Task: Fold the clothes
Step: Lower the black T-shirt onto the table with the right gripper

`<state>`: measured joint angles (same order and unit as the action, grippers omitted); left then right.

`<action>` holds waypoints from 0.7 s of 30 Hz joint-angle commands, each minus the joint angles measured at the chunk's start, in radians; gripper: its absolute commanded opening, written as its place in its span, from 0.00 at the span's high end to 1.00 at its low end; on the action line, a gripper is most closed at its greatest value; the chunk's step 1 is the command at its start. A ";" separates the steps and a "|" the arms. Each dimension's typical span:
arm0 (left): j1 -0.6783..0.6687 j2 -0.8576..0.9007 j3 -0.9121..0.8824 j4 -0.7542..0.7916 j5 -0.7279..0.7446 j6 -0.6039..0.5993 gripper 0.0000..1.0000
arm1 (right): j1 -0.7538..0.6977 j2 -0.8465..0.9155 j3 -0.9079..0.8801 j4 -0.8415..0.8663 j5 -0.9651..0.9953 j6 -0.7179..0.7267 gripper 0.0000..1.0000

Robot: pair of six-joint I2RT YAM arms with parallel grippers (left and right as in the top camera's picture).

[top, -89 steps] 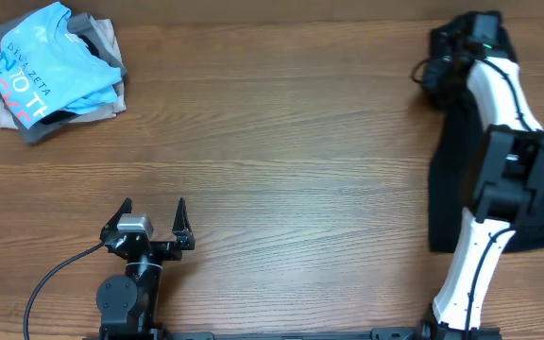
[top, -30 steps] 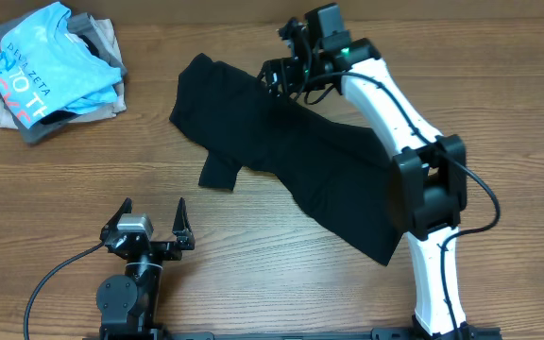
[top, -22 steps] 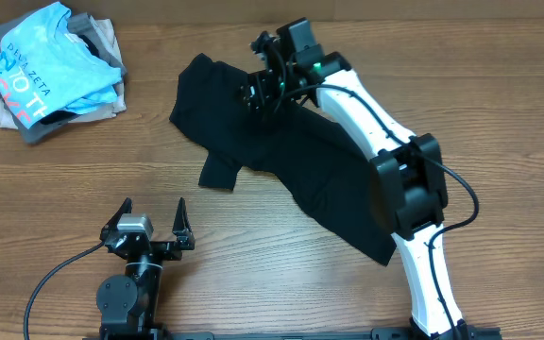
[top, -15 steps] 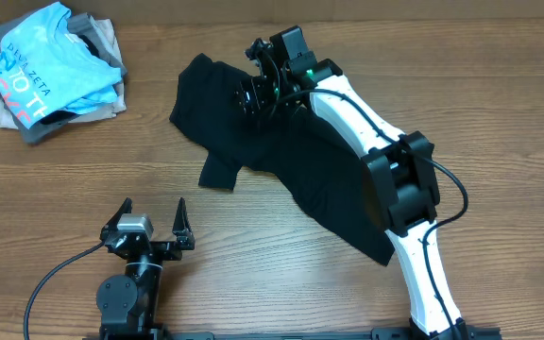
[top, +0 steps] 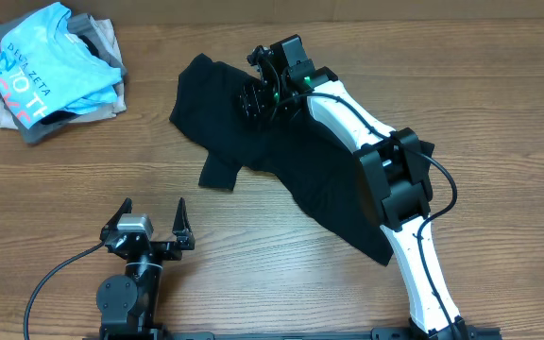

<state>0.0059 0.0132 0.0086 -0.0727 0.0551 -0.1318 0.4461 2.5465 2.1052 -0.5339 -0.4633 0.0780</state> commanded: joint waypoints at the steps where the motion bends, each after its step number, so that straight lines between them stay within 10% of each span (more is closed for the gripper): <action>1: -0.005 -0.008 -0.004 -0.001 -0.003 0.004 0.00 | 0.010 0.004 -0.011 0.005 0.008 -0.003 0.25; 8: -0.005 -0.008 -0.004 -0.002 -0.003 0.004 0.00 | 0.030 0.022 -0.011 -0.002 0.044 -0.003 0.48; 13: -0.005 -0.008 -0.004 -0.001 -0.003 0.004 0.00 | 0.030 0.022 -0.011 -0.002 0.064 0.005 0.94; 21: -0.005 -0.008 -0.004 -0.001 -0.003 0.004 0.00 | 0.029 0.013 0.018 -0.038 0.089 0.004 0.96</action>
<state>0.0059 0.0132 0.0086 -0.0727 0.0551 -0.1318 0.4774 2.5561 2.1006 -0.5556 -0.3885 0.0818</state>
